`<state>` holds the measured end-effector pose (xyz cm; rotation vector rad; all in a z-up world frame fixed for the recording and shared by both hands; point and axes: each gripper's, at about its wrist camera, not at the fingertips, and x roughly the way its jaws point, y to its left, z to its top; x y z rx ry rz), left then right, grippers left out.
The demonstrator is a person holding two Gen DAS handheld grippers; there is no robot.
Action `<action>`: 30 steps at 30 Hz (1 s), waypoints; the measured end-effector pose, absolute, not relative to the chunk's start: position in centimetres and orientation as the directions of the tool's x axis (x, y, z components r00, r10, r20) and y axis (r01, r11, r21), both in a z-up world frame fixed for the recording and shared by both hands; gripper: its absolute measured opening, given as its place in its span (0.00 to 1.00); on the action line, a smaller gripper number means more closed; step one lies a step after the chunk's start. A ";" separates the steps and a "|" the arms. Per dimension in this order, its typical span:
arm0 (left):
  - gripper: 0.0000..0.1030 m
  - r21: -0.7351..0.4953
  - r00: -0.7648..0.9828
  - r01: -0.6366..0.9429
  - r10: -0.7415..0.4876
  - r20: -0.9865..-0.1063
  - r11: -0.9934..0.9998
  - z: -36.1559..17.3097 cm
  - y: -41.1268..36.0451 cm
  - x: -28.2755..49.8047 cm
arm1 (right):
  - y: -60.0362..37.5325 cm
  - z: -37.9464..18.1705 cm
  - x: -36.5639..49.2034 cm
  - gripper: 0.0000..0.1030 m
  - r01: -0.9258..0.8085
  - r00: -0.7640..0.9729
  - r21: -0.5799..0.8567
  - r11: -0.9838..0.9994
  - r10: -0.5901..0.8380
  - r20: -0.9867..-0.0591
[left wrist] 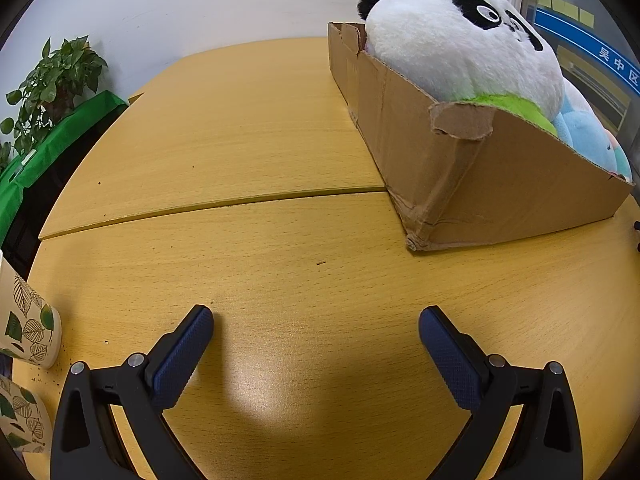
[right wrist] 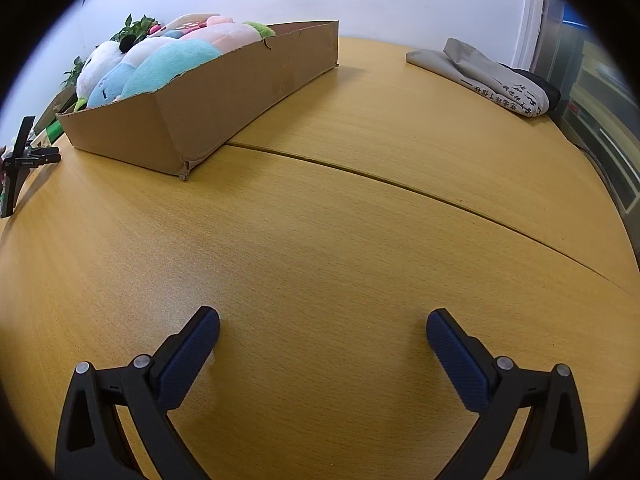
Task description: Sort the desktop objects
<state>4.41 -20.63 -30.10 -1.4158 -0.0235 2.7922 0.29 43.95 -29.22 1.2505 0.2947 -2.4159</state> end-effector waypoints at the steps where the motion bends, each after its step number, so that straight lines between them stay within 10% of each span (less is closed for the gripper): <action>1: 1.00 -0.018 -0.590 -0.003 0.016 -0.807 -1.000 -30.0 -20.6 4.5 | 43.9 -29.2 0.3 1.00 0.443 -0.518 -0.002 -0.897 -0.254 -0.817; 30: 1.00 -0.017 -0.588 -0.002 0.015 -0.808 -1.000 -29.9 -20.5 4.7 | 44.0 -29.3 0.1 1.00 0.443 -0.525 -0.006 -0.897 -0.254 -0.813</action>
